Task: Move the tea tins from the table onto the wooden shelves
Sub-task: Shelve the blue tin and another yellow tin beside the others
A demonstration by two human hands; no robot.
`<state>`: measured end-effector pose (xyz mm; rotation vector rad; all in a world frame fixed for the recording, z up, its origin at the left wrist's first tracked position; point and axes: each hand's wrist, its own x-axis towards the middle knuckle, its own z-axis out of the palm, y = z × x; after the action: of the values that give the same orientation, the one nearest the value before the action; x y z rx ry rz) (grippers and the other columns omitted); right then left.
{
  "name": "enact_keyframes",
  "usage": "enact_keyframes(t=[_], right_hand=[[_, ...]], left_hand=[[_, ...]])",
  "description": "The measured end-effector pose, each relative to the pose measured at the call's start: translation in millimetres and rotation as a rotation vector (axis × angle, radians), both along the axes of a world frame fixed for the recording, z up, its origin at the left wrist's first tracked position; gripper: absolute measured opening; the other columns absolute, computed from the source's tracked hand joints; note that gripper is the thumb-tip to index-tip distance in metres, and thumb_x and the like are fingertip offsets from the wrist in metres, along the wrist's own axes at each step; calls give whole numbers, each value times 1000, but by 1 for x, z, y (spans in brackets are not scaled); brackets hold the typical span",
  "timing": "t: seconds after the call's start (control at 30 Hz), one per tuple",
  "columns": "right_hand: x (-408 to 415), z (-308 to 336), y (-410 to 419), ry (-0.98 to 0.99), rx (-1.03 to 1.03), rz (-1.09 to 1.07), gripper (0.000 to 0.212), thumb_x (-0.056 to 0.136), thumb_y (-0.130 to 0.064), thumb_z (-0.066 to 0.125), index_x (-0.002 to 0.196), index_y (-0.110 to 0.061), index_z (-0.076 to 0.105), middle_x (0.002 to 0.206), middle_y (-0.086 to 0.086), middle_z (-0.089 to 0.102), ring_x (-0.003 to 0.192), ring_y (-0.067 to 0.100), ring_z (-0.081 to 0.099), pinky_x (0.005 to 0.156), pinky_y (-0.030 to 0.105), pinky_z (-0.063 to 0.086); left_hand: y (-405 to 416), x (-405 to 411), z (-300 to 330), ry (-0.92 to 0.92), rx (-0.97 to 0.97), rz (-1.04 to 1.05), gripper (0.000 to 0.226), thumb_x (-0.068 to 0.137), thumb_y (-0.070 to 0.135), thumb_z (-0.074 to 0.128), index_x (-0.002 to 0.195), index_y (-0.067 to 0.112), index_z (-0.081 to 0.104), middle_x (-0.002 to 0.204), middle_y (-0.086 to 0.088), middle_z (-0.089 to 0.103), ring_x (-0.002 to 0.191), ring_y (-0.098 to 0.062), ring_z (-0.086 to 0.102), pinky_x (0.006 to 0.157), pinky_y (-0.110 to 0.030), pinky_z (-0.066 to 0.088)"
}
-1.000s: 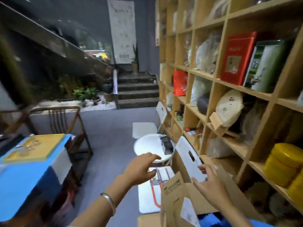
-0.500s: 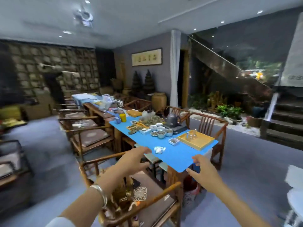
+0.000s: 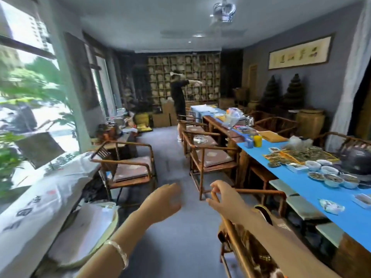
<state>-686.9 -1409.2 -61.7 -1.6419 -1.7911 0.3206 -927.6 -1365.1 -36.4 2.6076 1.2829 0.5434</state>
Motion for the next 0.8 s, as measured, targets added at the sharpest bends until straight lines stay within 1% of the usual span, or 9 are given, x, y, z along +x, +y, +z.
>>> enact_keyframes(t=[0.1, 0.17, 0.23, 0.3, 0.47, 0.57, 0.63, 0.7, 0.8], right_hand=[[-37, -6, 59, -2, -9, 70, 45, 80, -36, 71, 118, -18, 53, 105, -6, 54, 98, 13, 56, 82, 25, 41], [-54, -14, 99, 8, -9, 105, 46, 79, -37, 71, 118, -20, 53, 106, -5, 55, 97, 11, 55, 80, 22, 40], [-61, -21, 138, 5, -29, 127, 48, 80, -40, 69, 120, -23, 50, 109, -7, 55, 100, 10, 55, 81, 21, 40], [-57, -27, 188, -23, -46, 140, 52, 80, -43, 67, 124, -24, 48, 114, -7, 53, 105, 10, 54, 85, 23, 43], [-19, -1, 339, -95, -52, 69, 57, 79, -38, 69, 128, -18, 47, 119, 1, 52, 108, 17, 53, 92, 30, 44], [14, 22, 413, -133, -54, 21, 57, 77, -38, 69, 126, -21, 46, 118, 0, 49, 101, 15, 50, 86, 30, 43], [37, 30, 452, -154, -65, 1, 56, 76, -36, 69, 125, -24, 45, 117, -3, 47, 101, 15, 51, 82, 28, 42], [54, 31, 482, -168, -83, -24, 55, 75, -34, 70, 123, -24, 45, 114, -3, 46, 102, 16, 52, 84, 30, 45], [79, 20, 524, -177, -136, -58, 52, 77, -31, 69, 123, -23, 46, 117, -2, 47, 106, 18, 53, 91, 32, 47]], left_hand=[[35, -37, -8, -3, -33, 86, 51, 82, 20, 67, 133, 16, 56, 131, -4, 61, 120, -22, 58, 102, -32, 44], [69, -50, -15, 0, -54, 120, 51, 82, 22, 67, 132, 17, 55, 128, -4, 62, 118, -23, 59, 99, -36, 47], [109, -52, -21, 11, -65, 167, 52, 83, 29, 67, 132, 22, 53, 127, -1, 61, 116, -21, 59, 96, -34, 49], [161, -44, -27, 30, -67, 200, 53, 83, 34, 66, 133, 25, 50, 127, 0, 60, 116, -19, 58, 94, -31, 49], [308, 1, -18, 70, -63, 201, 49, 83, 32, 63, 129, 23, 50, 125, -6, 60, 114, -28, 57, 91, -32, 48], [390, 19, -2, 113, -82, 197, 49, 82, 33, 62, 127, 18, 50, 126, -9, 59, 115, -31, 57, 92, -37, 49], [442, 30, 6, 119, -72, 200, 46, 80, 33, 60, 122, 14, 51, 123, -11, 60, 112, -33, 57, 90, -41, 49], [487, 41, 10, 116, -55, 195, 45, 80, 33, 60, 118, 11, 51, 120, -12, 60, 112, -33, 57, 89, -39, 47], [553, 71, 6, 122, -75, 126, 51, 82, 31, 61, 128, 13, 50, 129, -9, 57, 120, -30, 53, 96, -35, 43]])
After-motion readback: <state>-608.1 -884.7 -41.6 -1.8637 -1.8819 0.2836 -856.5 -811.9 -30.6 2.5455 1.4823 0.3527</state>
